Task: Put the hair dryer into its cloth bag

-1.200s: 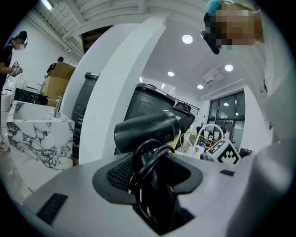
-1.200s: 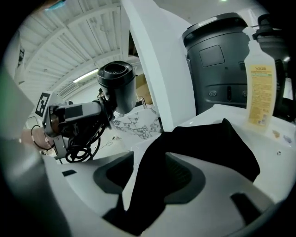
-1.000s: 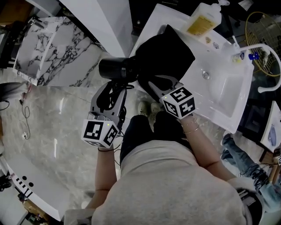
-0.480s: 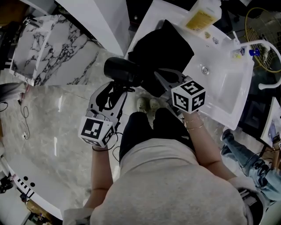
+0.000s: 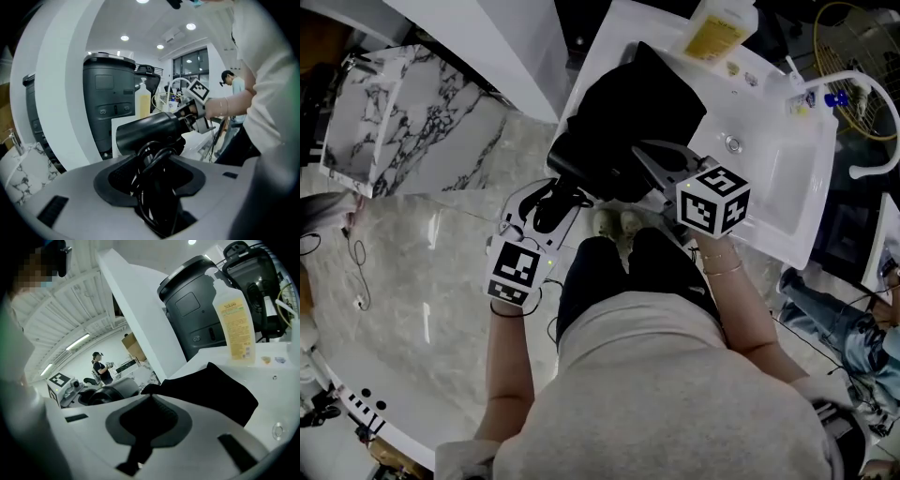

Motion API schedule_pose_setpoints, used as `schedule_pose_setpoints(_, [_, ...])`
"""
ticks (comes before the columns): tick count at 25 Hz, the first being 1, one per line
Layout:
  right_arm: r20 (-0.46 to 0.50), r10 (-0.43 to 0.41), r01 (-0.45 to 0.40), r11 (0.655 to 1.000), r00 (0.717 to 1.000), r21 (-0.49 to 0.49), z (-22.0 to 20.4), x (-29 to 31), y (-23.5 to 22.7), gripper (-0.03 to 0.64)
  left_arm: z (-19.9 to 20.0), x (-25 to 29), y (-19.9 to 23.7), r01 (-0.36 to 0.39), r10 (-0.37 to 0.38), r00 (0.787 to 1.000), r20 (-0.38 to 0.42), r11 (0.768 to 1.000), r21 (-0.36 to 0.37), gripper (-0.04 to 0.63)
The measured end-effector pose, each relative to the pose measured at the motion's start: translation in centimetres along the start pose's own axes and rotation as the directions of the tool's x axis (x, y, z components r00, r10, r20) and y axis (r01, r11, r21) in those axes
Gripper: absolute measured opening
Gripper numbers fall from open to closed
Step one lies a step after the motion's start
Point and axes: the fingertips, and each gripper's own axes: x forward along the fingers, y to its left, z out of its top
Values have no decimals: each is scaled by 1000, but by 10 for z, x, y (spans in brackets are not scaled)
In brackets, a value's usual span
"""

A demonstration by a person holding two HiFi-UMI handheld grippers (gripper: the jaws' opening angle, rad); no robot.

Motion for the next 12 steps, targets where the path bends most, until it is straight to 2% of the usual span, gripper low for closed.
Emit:
schedule_pose_setpoints(4, [6, 2, -2, 1000, 1000, 2, 1, -3, 0, 6, -10, 12, 0, 25, -15, 996, -90, 994, 110, 193])
schedule_pose_setpoints(8, [12, -5, 5, 1000, 1000, 8, 0, -6, 0, 6, -15, 22, 3, 49, -10, 985, -172, 972, 229, 192])
schedule_pose_setpoints(12, [13, -10, 10, 1000, 1000, 12, -1, -5, -1, 6, -17, 34, 2, 96, -23, 970, -242, 951, 294, 192])
